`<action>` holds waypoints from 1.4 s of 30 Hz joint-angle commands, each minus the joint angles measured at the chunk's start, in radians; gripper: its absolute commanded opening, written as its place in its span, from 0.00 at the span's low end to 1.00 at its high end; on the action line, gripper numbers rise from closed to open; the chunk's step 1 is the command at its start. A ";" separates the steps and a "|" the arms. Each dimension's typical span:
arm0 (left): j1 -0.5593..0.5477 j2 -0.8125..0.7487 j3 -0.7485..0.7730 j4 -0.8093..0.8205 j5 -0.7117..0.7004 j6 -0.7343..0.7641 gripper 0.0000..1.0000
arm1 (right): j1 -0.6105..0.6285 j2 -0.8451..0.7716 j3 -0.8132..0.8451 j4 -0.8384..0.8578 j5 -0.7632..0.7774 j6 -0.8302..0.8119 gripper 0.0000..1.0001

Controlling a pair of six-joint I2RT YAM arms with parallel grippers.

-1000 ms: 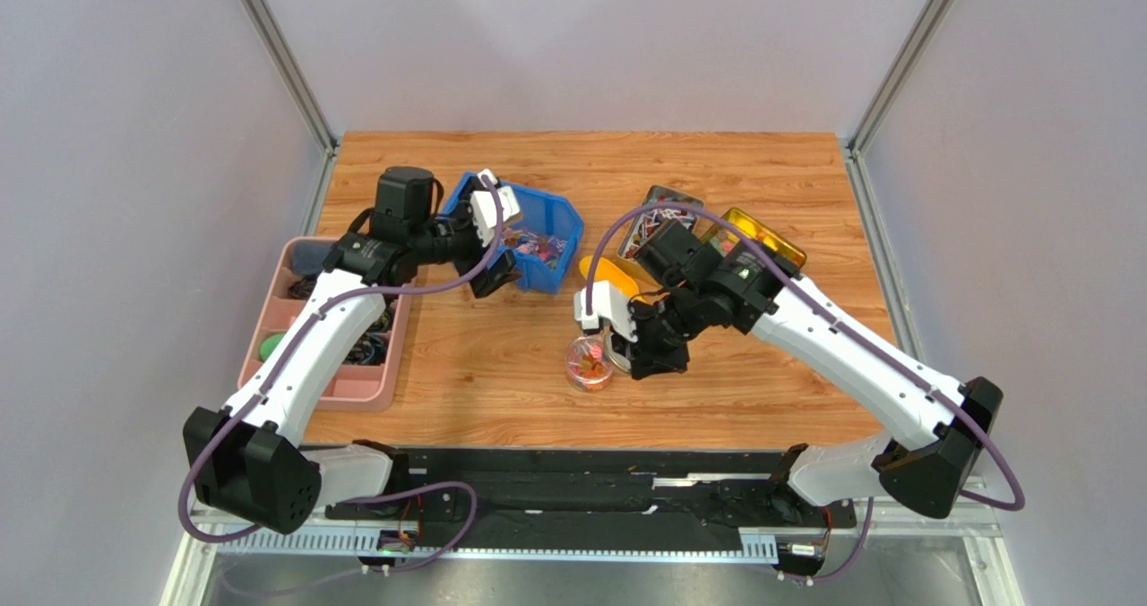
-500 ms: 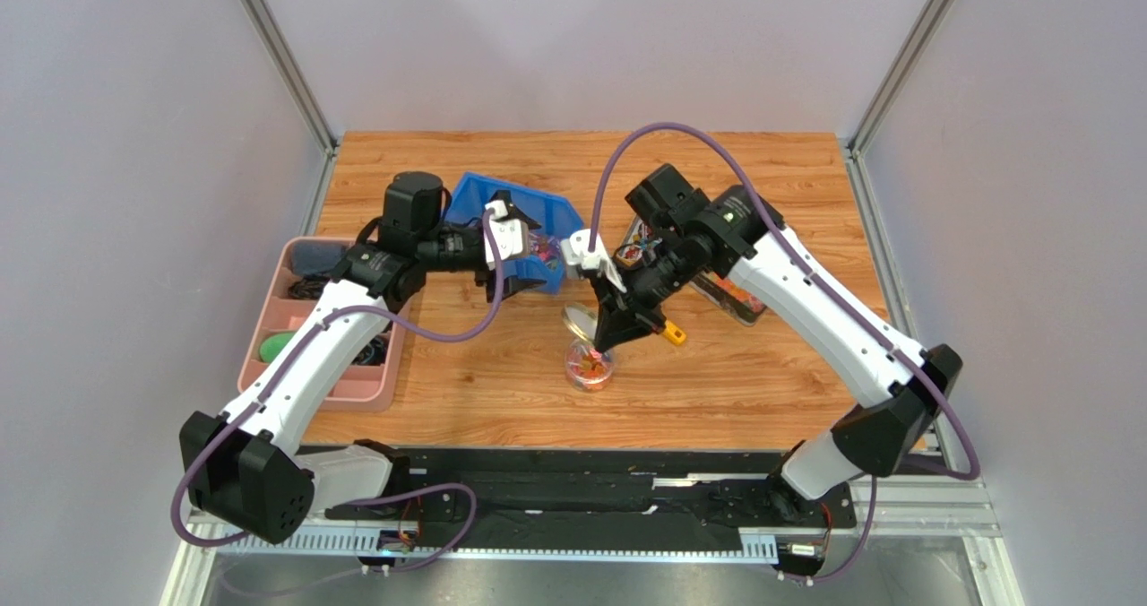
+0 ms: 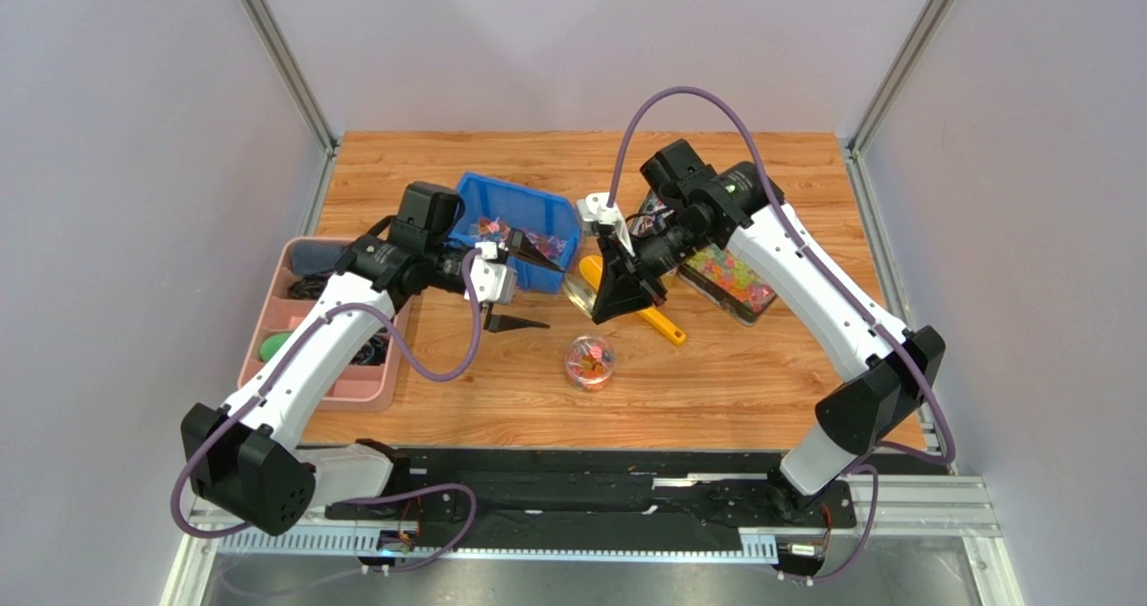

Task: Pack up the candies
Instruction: Pick up the bottle lid at the center of the board.

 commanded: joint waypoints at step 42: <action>-0.081 0.100 0.037 -0.347 0.138 0.268 0.00 | 0.032 -0.038 0.143 -0.128 0.301 0.184 0.46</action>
